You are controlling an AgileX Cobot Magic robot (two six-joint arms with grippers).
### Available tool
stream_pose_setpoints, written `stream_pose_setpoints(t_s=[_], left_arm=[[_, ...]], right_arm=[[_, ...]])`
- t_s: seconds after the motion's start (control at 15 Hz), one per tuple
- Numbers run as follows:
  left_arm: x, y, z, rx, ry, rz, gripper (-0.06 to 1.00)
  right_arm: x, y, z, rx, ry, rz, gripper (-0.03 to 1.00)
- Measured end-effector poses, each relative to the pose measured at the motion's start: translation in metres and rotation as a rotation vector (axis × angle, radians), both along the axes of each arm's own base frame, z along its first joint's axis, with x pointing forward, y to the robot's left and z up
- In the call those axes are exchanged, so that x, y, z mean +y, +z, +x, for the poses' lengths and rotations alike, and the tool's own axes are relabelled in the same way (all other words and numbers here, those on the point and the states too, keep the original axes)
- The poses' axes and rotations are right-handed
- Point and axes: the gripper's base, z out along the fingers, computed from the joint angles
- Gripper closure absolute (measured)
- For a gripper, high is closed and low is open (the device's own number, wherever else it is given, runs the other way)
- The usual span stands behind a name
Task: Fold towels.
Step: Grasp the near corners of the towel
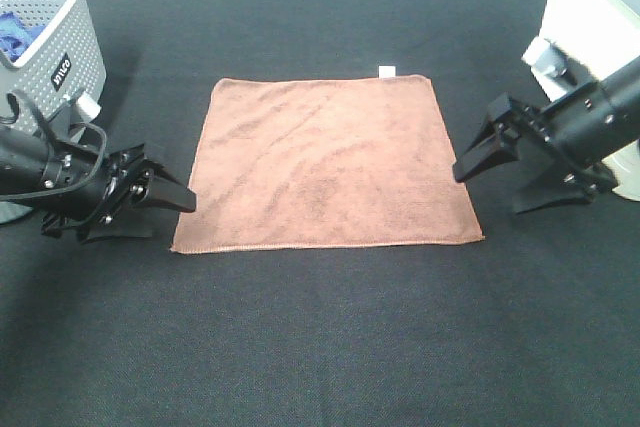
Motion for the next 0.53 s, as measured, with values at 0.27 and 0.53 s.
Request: stream_pose_setpoints(t_s=[0.27, 0.53], left_arm=[[0.001, -0.005, 0.012, -0.013, 0.012, 0.019, 0.27], [-0.016, -0.019, 0.027, -0.009, -0.025, 0.013, 0.27]], right_arm=[[-0.001, -0.015, 0.011, 0.018, -0.01, 0.003, 0.14], [0.006, -0.036, 0.02, 0.039, 0.015, -0.016, 0.14]])
